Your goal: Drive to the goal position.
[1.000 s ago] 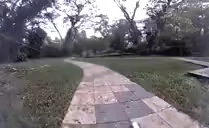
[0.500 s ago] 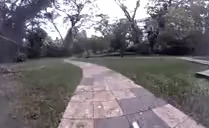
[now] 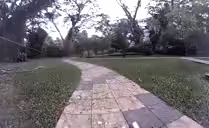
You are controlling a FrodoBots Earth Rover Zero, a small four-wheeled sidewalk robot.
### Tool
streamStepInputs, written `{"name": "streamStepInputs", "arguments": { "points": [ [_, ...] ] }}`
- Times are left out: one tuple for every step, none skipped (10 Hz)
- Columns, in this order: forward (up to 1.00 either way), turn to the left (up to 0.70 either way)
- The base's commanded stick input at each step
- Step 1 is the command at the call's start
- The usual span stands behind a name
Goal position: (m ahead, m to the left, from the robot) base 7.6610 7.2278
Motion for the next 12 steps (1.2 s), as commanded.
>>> {"name": "streamStepInputs", "arguments": {
  "points": [
    [0.7, 0.01],
    [0.7, 0.01],
    [0.7, 0.01],
    [0.7, 0.01],
    [0.7, 0.01],
    [0.7, 0.01],
    [0.7, 0.01],
    [0.7, 0.01],
    [0.7, 0.01],
    [0.7, 0.01],
    [0.7, 0.01],
    [0.7, 0.01]
  ]
}}
